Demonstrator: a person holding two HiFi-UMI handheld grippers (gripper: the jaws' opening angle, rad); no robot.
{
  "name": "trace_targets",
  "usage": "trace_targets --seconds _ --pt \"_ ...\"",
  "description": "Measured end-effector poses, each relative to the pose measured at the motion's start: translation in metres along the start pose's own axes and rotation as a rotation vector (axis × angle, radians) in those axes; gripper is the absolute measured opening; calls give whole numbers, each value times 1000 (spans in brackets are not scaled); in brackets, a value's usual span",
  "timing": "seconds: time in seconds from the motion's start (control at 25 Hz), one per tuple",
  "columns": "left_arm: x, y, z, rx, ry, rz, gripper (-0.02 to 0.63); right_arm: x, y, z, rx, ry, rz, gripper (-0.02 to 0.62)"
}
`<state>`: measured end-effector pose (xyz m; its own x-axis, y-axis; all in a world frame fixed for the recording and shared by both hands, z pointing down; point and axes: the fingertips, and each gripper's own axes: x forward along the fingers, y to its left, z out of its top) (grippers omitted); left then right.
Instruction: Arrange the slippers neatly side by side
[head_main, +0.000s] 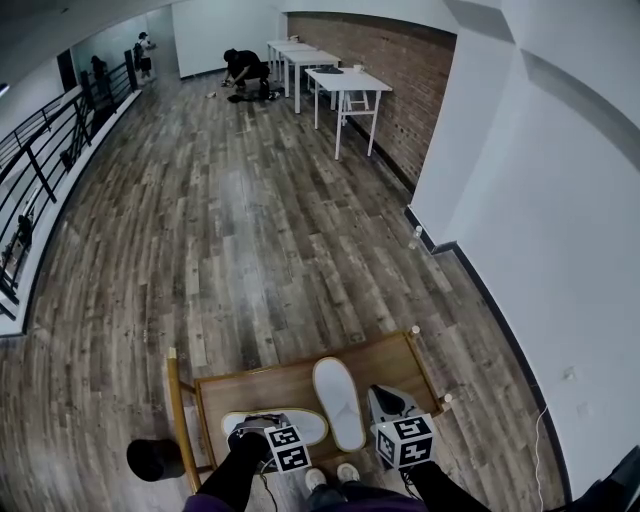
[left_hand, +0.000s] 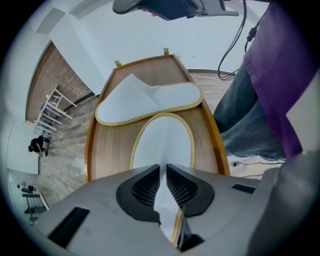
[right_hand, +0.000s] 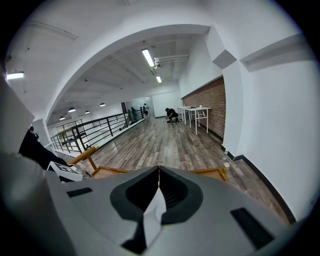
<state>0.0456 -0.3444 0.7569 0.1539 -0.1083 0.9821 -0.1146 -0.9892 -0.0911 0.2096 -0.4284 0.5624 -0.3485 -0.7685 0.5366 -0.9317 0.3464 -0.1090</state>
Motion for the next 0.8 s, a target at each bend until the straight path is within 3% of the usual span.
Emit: trace_targets --seconds 0.08,0.4,0.6,0.8 --pt "-1 0 -2 -67 18 -1 17 0 0 -1 4 -1 -8 -2" --pt "-17 8 -7 -461 4 -51 8 -1 7 3 -6 -9 -1 -2" --pt "-41 23 -4 -763 -82 -136 8 -1 12 5 7 -20 16 -2" --pt "-77 40 -2 -914 -162 -142 8 0 14 9 3 -33 30 -2"
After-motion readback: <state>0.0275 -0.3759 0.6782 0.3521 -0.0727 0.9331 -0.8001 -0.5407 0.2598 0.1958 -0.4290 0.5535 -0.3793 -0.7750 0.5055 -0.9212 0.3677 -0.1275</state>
